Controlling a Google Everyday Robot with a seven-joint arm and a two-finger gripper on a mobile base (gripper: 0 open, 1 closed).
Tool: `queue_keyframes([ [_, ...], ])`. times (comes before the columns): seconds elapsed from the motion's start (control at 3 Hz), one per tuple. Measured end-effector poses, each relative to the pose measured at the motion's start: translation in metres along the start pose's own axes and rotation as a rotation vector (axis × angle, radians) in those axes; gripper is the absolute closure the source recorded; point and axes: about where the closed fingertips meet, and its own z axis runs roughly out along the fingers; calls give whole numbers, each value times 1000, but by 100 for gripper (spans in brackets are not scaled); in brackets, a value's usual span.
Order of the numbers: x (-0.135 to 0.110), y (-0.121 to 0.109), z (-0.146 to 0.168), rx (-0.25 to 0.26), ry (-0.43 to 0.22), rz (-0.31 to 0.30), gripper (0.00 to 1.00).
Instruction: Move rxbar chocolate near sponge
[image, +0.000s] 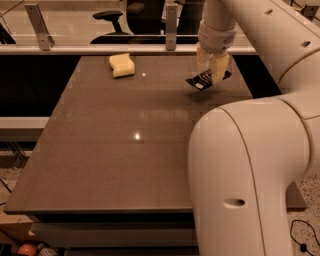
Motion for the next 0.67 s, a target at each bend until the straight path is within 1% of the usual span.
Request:
queue_keyframes([
  [0.33,-15,13,-19,13,20,8,100],
  [0.67,-29,20,-34,74,4,-9,100],
])
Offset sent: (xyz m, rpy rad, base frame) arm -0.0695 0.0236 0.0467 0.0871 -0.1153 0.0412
